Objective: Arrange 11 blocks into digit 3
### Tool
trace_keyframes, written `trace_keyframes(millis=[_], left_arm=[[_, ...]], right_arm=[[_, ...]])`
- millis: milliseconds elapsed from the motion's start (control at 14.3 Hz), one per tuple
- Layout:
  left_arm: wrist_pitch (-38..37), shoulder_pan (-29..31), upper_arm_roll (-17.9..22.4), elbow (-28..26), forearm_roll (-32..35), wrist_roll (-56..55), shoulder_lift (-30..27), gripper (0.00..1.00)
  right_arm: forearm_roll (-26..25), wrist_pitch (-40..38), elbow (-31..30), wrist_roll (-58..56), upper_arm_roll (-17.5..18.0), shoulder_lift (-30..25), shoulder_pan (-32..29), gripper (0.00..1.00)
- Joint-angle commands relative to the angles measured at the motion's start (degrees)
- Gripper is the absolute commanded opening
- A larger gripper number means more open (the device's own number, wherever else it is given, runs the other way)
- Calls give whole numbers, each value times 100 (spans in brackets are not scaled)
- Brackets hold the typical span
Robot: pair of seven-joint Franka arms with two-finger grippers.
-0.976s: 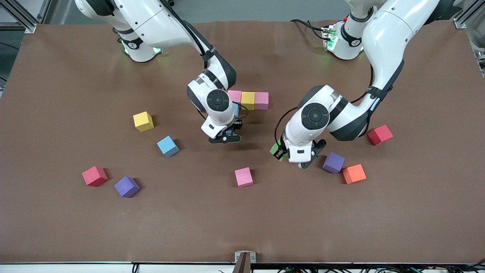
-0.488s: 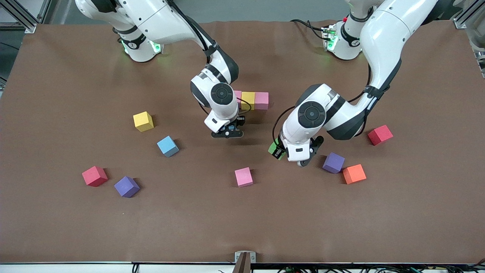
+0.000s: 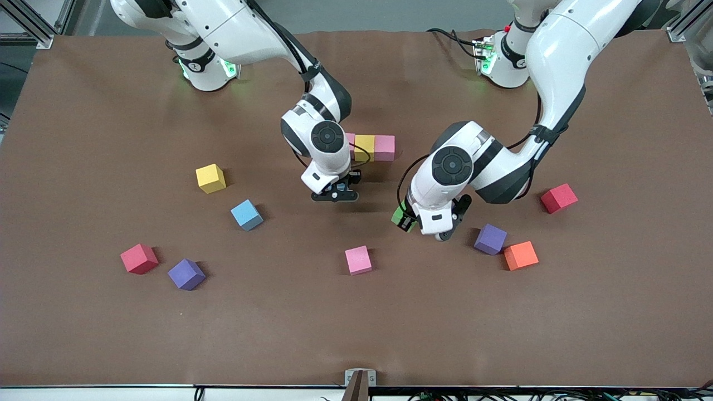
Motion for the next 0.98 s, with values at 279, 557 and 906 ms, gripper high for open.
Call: trace_keyframes(millis=[279,557,906], left_arm=[[-59,-121,12,5,-23,-636,-6,3],[-59,-192,21,5,-23,-864,3,3],[-59,-201,21,5,12,-1182,29,3]], right_arm=[[97,72,-66,121,0,-2,97,99],[97,-444,364,112,0,-11,-52,100],[123,-1280,717,-359,18,-352,-465,100]])
